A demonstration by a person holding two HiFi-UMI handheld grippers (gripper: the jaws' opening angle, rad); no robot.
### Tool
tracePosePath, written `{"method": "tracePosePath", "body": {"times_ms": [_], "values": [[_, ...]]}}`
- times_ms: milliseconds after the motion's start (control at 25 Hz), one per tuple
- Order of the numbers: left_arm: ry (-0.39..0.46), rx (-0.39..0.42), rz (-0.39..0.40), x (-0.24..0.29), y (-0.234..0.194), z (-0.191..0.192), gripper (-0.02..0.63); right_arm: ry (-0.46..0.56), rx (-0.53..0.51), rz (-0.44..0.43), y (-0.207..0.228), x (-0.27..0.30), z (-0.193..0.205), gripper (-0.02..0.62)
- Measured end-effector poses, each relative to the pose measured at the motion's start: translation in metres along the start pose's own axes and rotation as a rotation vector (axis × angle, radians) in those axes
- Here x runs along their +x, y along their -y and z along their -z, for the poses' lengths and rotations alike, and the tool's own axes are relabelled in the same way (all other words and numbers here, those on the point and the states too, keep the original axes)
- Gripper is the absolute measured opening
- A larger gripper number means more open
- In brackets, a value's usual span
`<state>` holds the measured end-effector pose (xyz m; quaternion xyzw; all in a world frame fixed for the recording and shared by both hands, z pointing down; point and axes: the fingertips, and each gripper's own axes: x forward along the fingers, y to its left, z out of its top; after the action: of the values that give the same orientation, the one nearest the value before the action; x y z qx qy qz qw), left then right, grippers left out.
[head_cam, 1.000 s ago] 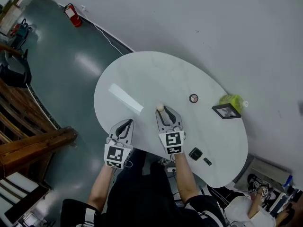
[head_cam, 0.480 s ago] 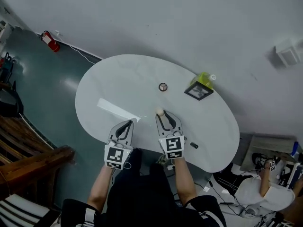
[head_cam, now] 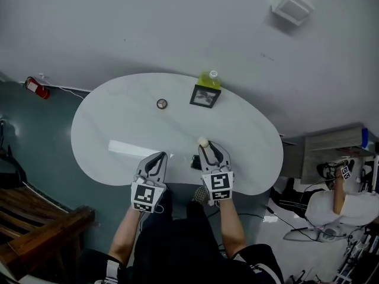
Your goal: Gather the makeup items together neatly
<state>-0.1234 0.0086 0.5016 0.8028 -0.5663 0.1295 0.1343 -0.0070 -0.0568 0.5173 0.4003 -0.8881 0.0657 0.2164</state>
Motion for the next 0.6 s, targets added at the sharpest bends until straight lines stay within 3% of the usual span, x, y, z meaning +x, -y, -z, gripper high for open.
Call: {"method": "tracePosePath", "body": {"times_ms": [600], "values": [[-0.018,0.086,0.225,0.058,0.130,-0.010,0.020,-0.037,0.116,0.250,0.108,-0.110,0.075,0.141]]}}
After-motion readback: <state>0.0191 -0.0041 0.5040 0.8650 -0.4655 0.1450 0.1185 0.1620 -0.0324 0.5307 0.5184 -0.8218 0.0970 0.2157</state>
